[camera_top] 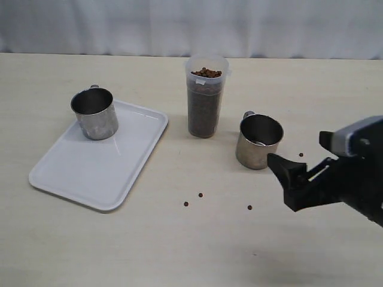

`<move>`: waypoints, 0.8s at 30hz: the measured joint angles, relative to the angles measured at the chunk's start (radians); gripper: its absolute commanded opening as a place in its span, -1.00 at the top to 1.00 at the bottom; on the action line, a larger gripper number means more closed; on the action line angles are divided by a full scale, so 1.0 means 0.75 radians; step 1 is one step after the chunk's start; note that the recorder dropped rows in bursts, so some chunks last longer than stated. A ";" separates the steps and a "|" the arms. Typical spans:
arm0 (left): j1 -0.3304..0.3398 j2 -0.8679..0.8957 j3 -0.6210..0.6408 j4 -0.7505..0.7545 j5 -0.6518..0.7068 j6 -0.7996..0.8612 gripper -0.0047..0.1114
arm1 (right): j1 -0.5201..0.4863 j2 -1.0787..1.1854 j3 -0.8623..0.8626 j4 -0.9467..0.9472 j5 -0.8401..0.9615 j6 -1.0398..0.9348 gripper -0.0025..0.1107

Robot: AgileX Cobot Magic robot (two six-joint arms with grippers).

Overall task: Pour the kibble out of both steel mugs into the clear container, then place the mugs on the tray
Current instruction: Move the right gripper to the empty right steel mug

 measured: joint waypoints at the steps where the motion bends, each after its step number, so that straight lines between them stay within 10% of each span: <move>1: 0.000 0.000 0.000 0.000 0.000 0.000 0.92 | 0.001 0.066 -0.033 -0.002 0.000 -0.031 -0.96; 24: 0.000 0.000 0.000 0.000 0.000 0.000 0.92 | 0.009 0.910 -0.531 0.447 -0.094 -0.356 -0.96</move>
